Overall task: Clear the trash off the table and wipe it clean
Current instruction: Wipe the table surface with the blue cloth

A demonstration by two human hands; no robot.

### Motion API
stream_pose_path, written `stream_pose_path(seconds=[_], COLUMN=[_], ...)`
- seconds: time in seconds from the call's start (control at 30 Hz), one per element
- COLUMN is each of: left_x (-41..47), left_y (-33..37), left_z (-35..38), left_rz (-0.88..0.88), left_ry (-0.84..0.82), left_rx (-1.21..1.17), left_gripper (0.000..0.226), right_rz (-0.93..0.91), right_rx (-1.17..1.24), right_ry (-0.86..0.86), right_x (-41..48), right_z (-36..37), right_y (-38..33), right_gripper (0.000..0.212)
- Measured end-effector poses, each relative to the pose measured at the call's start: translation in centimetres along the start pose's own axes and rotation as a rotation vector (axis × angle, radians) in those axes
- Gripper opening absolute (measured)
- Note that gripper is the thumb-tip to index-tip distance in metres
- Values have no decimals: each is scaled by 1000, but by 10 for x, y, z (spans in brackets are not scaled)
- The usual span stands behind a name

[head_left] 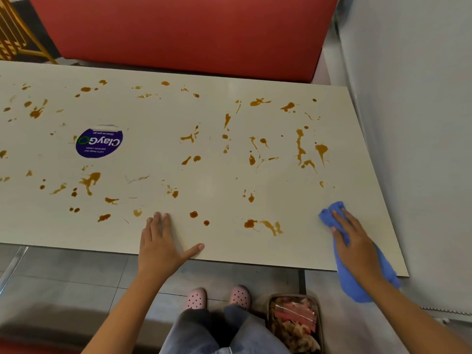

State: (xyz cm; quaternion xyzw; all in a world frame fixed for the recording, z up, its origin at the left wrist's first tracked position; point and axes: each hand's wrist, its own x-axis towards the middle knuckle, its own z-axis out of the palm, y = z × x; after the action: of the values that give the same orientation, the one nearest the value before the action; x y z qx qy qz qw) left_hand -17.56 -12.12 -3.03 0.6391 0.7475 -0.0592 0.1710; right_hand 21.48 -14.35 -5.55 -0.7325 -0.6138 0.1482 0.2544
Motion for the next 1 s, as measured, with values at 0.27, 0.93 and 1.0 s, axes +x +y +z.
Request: stream_pose_path(seconds=[0.27, 0.93, 1.0], left_x=[0, 0, 0], left_y=[0, 0, 0], left_z=[1, 0, -1], left_rz=[5, -6, -8], left_ry=[-12, -53, -59], left_rx=[-10, 27, 38], left_gripper=[153, 152, 153], right_rz=[214, 82, -71], right_rx=[67, 71, 111], right_ry=[84, -83, -169], right_x=[3, -11, -19], right_z=[60, 85, 84], right_y=[-100, -130, -128], right_gripper=[41, 39, 41])
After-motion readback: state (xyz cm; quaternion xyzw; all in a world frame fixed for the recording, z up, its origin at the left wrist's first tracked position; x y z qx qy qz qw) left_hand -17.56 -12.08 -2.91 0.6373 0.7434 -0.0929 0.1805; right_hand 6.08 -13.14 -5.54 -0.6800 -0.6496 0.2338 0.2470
